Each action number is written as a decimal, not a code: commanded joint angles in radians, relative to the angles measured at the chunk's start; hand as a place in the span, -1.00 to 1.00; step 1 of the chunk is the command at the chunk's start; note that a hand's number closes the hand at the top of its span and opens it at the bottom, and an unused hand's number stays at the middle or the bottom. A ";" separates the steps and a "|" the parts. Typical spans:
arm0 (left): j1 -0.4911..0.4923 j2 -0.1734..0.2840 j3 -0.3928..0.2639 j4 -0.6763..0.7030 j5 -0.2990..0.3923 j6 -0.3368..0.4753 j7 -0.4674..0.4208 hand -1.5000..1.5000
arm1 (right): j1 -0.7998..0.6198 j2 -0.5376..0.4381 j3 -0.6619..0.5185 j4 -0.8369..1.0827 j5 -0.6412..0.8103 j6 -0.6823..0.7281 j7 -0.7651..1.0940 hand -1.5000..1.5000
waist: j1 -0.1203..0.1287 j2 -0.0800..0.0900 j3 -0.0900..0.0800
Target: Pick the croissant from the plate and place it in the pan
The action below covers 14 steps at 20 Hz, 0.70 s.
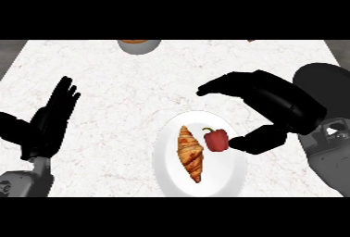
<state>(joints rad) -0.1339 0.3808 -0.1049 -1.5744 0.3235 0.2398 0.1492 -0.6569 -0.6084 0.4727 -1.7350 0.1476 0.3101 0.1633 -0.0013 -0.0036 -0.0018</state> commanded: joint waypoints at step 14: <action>-0.047 -0.018 0.014 -0.043 -0.017 0.001 0.088 0.00 | -0.357 0.297 0.311 0.221 0.251 0.360 0.312 -1.00 | 0.024 0.002 0.001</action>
<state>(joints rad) -0.1926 0.3519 -0.0959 -1.5553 0.3016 0.2372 0.1890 -0.9921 -0.3786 0.7133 -1.5805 0.3386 0.6198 0.4350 0.0190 -0.0004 -0.0017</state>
